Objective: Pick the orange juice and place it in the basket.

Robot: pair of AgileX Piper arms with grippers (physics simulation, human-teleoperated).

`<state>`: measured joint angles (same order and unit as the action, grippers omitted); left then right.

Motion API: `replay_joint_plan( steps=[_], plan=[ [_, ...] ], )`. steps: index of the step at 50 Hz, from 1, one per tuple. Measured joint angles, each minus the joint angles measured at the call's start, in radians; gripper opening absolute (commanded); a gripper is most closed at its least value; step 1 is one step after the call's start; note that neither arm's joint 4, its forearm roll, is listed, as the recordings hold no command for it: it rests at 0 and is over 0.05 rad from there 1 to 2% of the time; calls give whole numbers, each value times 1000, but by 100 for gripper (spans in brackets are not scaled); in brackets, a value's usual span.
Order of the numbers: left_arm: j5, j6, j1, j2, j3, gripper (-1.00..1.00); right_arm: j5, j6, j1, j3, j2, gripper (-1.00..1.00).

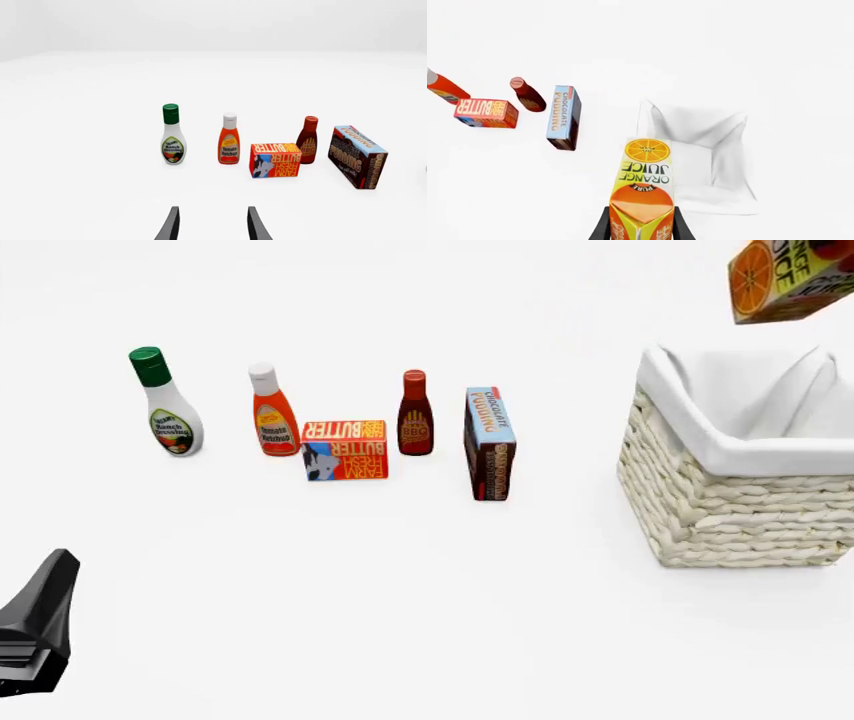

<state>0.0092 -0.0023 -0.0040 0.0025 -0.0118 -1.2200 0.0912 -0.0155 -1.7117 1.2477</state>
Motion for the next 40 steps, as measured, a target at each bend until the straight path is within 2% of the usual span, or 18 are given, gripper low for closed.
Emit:
replay_joint_plan(
  steps=[40],
  plan=[
    [0, 0, 0, 0, 0, 100, 0, 23, 109, 62, 0, -100]
  ],
)
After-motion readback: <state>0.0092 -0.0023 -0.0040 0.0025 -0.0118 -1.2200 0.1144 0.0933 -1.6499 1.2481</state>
